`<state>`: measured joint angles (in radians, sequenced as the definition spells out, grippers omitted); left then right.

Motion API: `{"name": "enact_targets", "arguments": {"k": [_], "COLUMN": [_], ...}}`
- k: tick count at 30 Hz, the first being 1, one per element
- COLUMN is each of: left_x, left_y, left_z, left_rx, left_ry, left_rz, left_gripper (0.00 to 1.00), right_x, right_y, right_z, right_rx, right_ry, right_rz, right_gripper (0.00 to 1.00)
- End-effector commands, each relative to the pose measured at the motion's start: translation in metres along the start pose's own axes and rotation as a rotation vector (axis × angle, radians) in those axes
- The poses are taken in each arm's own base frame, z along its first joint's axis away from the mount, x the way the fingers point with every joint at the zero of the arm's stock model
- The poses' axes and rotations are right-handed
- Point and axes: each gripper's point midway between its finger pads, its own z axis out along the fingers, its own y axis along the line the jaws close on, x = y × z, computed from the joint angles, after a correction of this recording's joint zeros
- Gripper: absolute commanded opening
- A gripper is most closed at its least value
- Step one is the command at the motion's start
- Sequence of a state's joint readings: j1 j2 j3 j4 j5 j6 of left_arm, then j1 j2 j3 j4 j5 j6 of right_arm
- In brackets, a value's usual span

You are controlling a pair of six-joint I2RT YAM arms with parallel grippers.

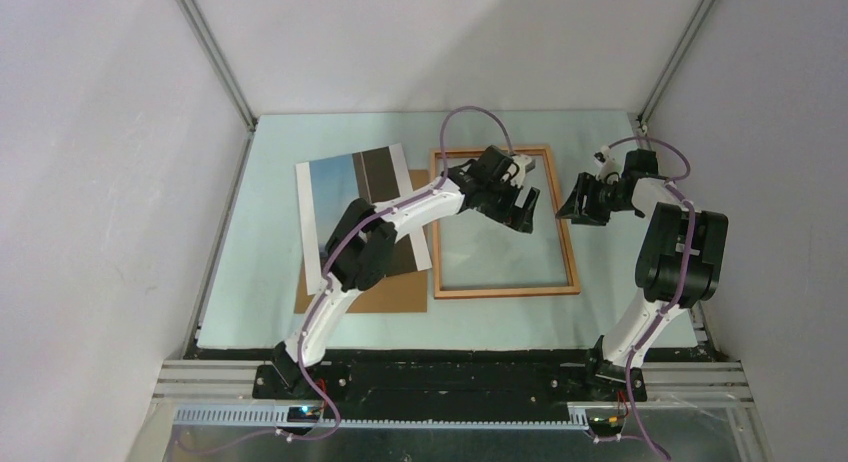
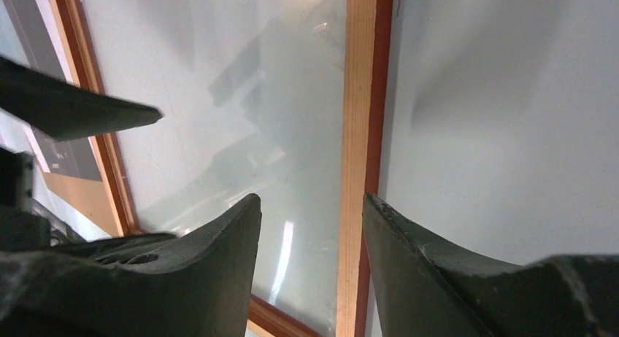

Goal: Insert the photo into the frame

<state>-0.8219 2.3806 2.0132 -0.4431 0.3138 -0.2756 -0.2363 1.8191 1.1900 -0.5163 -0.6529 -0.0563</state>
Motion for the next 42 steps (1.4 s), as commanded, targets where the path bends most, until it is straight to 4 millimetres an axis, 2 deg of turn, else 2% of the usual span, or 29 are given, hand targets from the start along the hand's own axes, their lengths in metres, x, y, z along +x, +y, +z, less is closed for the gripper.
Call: {"name": "enact_targets", "arguments": {"k": [1,6,10,15,22,32,38,42], "left_x": [-0.045,-0.045,-0.040,-0.026,-0.005,0.015,0.022,0.025], "left_y": [-0.030,-0.030,-0.018,0.014,0.055,0.080,0.092,0.099], "left_z": [-0.058,-0.092,-0.120,-0.156,-0.190,-0.216,-0.228,-0.237], "left_rx": [0.024,0.018,-0.013,-0.083,-0.155,-0.201,-0.219,-0.234], "left_ry": [-0.121,-0.141,-0.154,-0.164,-0.167,-0.170,-0.179,-0.191], "left_rz": [0.076,0.098,0.108,0.084,0.038,0.002,-0.027,-0.040], "left_gripper": [1.00,1.00,1.00,1.00,1.00,1.00,1.00,1.00], "right_x": [-0.035,-0.042,-0.049,-0.052,-0.054,-0.053,-0.049,-0.049], "right_y": [0.008,0.004,0.005,-0.003,-0.013,-0.022,-0.028,-0.034], "right_z": [-0.013,-0.007,0.002,0.017,0.031,0.046,0.053,0.054], "right_rx": [0.039,0.084,0.101,0.148,0.192,0.206,0.226,0.224], "right_ry": [-0.106,-0.116,-0.110,-0.086,-0.038,0.007,0.024,0.028], "right_rz": [-0.109,-0.129,-0.136,-0.130,-0.106,-0.069,-0.057,-0.035], "right_gripper": [0.57,0.55,0.51,0.50,0.50,0.44,0.42,0.38]}}
